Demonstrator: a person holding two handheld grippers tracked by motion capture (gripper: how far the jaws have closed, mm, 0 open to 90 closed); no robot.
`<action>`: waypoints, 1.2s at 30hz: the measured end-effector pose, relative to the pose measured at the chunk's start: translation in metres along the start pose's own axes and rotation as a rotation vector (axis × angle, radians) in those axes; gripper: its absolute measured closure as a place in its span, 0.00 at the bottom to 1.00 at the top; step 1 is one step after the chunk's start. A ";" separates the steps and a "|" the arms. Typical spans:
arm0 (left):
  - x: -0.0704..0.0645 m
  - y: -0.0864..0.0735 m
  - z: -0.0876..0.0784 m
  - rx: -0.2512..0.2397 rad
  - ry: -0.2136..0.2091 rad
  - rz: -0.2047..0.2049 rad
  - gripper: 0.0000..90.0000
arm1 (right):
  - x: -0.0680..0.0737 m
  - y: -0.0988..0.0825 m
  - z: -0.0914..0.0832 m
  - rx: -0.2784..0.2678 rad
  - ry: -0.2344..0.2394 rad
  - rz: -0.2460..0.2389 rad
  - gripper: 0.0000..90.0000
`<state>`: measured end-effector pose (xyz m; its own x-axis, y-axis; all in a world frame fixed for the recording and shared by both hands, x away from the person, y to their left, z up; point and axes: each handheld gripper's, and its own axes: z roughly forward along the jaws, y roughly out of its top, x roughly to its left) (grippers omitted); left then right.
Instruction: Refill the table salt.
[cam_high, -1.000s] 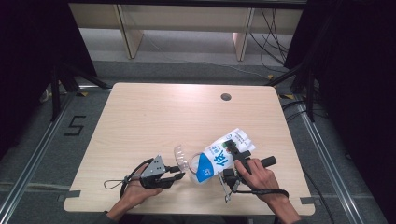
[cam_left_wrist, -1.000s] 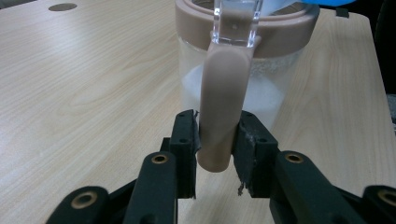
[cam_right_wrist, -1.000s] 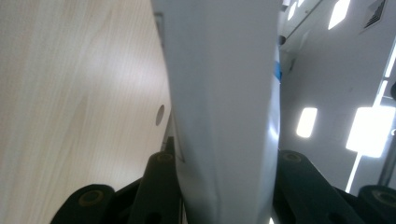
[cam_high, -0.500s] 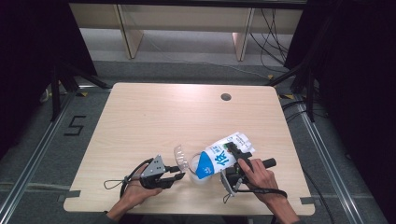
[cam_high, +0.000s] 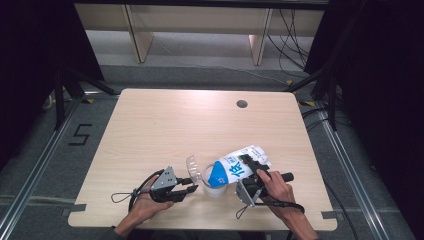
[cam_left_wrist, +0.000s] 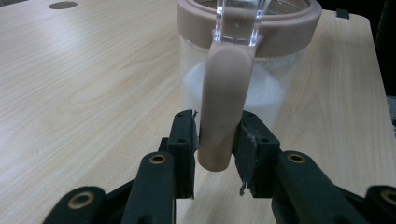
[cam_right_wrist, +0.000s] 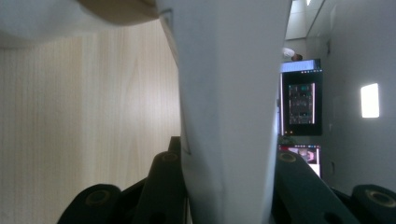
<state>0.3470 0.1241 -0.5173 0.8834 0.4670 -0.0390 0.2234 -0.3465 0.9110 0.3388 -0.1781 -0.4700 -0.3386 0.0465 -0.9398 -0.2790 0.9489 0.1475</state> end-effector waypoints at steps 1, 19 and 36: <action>0.000 0.000 0.000 0.001 0.001 0.003 0.76 | 0.000 0.000 -0.001 0.004 -0.010 0.021 0.84; 0.001 -0.001 -0.001 -0.003 0.007 -0.022 0.71 | 0.001 -0.010 -0.001 -0.097 0.051 0.274 0.85; 0.003 0.001 -0.012 -0.021 0.011 -0.057 0.52 | 0.000 -0.042 0.009 -0.171 0.153 0.749 0.87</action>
<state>0.3451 0.1346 -0.5112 0.8649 0.4945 -0.0863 0.2639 -0.3018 0.9161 0.3585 -0.2157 -0.4794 -0.6081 0.5999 -0.5200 -0.0576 0.6199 0.7826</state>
